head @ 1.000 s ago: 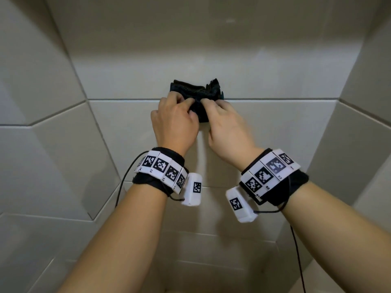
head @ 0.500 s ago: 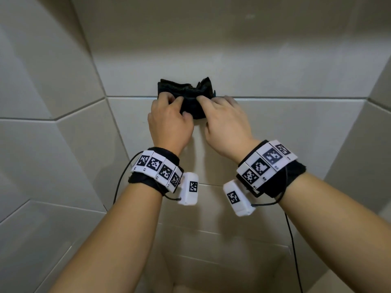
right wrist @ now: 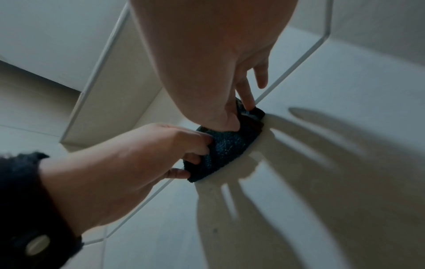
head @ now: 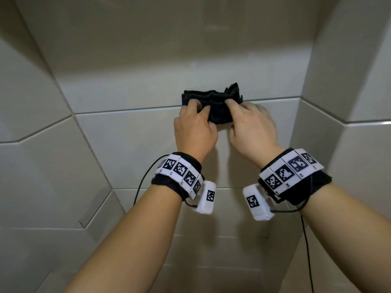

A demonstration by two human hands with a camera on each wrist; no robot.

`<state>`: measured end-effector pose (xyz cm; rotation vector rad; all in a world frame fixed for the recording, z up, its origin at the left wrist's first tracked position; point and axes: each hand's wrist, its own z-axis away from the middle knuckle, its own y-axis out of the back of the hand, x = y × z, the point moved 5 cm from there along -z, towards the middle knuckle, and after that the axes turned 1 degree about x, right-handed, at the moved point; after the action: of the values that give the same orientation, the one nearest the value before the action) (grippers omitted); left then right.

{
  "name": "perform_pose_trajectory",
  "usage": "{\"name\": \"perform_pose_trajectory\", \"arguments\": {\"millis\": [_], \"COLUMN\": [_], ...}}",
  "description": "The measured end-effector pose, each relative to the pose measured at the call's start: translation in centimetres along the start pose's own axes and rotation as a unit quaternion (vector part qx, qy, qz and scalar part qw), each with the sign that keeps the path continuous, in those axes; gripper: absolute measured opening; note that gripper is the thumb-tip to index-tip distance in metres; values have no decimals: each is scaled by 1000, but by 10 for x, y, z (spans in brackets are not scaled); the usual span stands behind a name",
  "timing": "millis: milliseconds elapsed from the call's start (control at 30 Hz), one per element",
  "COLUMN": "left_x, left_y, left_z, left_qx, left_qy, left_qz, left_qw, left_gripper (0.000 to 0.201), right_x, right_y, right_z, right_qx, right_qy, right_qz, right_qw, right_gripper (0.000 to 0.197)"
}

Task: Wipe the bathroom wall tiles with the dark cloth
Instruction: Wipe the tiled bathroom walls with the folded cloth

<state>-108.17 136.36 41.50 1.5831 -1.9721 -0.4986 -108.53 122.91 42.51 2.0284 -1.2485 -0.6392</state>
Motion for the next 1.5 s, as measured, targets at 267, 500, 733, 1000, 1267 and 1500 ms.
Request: {"name": "perform_pose_trajectory", "arguments": {"millis": [267,500,733,1000,1267,1500], "left_x": [66,59,41,-7,-85,-156], "left_y": [-23,-19,-14,4,34,57], "left_z": [-7,-5,-4,-1,6,14], "left_qx": [-47,-43,-46,-33,-15,-7], "left_qy": [-48,-60,-54,-35,13,66], "left_qz": [-7,-46,-58,-78,-113,-152], "left_qw": [998,996,996,996,993,986], "left_gripper": [37,45,46,42,43,48], "right_x": [53,54,34,-10,-88,-160], "right_y": [20,6,5,-15,-42,-61], "right_z": [20,16,14,-1,-23,-41], "right_qx": [-27,-44,-38,-43,-69,-83], "right_qy": [-74,-85,-52,9,96,162], "right_qz": [1,-49,-57,-57,-61,-36], "right_qw": [997,994,996,997,991,983], "right_gripper": [62,72,70,72,73,74]}}
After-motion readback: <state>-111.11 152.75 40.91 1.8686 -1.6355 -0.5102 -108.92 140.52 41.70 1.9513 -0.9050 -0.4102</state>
